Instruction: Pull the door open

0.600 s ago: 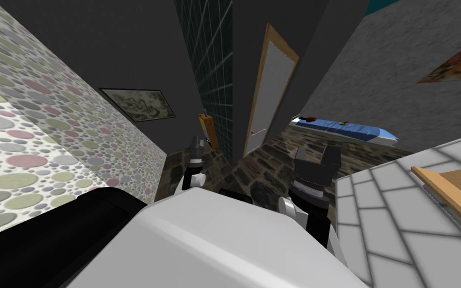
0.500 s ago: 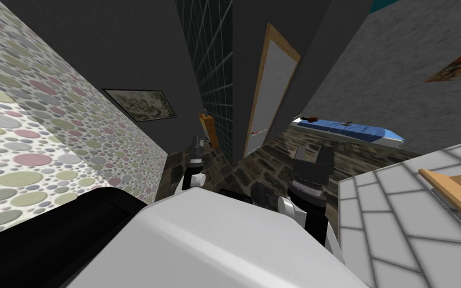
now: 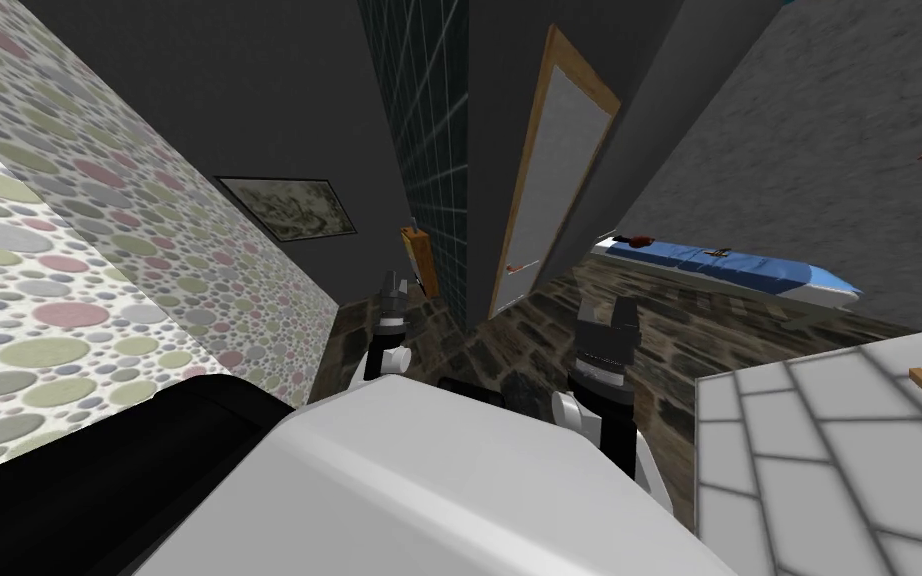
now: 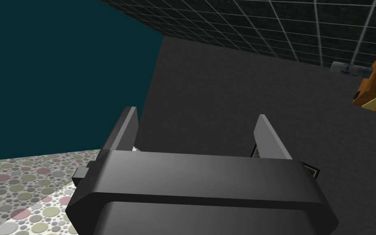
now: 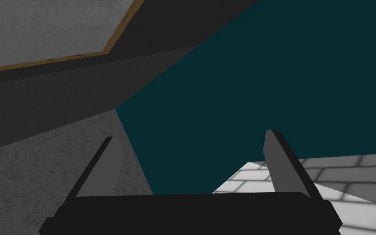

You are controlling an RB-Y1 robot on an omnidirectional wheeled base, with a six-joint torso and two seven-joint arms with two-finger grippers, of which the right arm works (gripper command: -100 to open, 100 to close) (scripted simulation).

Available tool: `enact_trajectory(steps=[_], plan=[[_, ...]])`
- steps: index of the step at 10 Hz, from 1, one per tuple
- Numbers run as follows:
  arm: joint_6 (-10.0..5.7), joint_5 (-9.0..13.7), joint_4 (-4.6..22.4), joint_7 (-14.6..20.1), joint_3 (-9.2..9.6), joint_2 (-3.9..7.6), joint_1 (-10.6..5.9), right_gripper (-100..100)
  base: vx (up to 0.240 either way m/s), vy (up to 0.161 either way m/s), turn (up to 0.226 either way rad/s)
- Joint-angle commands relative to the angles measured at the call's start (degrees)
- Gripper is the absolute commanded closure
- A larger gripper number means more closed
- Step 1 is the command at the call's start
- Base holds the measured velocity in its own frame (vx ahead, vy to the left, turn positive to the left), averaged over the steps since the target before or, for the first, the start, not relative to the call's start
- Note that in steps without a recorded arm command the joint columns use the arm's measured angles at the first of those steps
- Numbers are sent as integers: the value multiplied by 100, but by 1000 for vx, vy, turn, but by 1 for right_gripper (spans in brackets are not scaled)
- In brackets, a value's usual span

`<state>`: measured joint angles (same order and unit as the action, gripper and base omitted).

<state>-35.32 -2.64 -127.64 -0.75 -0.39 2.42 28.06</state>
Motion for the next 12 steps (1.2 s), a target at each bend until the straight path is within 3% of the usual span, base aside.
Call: enact_trajectory(steps=[1,12], plan=[[-45,11,158,33,14,40,-39,-100,71,-46,67],[-324,112,1465,324,151,375,-418,-100,87,-61,95]])
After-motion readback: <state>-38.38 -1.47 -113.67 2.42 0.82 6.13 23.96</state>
